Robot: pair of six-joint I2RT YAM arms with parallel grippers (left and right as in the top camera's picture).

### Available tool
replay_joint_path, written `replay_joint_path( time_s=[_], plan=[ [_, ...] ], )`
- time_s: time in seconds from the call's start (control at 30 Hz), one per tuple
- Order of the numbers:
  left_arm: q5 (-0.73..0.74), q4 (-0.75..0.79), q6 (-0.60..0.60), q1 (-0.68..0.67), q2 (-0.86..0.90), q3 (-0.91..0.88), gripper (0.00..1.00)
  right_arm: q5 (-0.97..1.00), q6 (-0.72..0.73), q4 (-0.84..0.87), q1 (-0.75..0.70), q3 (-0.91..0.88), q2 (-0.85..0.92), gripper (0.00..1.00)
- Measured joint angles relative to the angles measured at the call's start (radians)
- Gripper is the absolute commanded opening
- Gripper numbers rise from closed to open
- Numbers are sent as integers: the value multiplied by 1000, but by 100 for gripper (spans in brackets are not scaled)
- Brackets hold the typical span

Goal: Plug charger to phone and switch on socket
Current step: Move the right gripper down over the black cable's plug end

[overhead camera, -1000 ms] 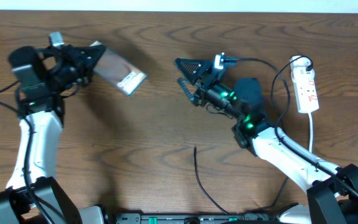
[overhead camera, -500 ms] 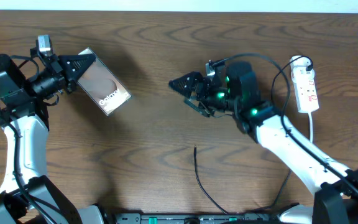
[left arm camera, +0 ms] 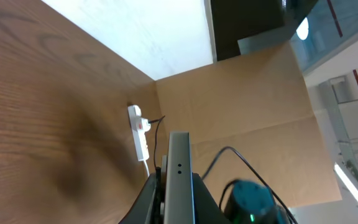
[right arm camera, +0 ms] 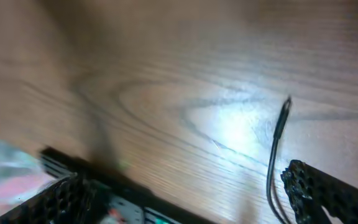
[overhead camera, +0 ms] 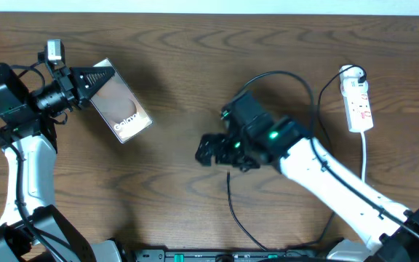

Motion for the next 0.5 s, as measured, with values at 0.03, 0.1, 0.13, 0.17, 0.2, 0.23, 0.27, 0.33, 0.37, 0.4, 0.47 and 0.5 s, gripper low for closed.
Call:
replay_joint_path(
  time_s=[0.03,0.1,0.13,0.17,0.2,0.23,0.27,0.33,0.37,0.4,0.47,0.5],
  plan=[
    [3,0,3,0,0,0,7,17,-4,-3,27,0,0,99],
    [7,0,3,0,0,0,8,44,-9,0,67,0,0,99],
    [10,0,3,0,0,0,7,60,-11,2,87,0,0,99],
    [10,0,3,0,0,0,7,74,-8,-1,103,0,0,99],
    [10,0,3,0,0,0,8,90,-2,-7,115,0,0,99],
    [10,0,3,0,0,0,7,105,7,-16,124,0,0,99],
    [10,0,4,0,0,0,7,116,18,-27,128,0,0,99],
    [10,0,5,0,0,0,8,139,45,-45,129,0,5,99],
    [10,0,6,0,0,0,8,143,59,-53,126,0,13,99],
    [10,0,6,0,0,0,8,148,69,-58,122,0,25,99],
    [10,0,11,0,0,0,8,146,82,-62,117,1,56,99],
    [10,0,14,0,0,0,7,142,87,-76,113,3,79,99]
  ],
)
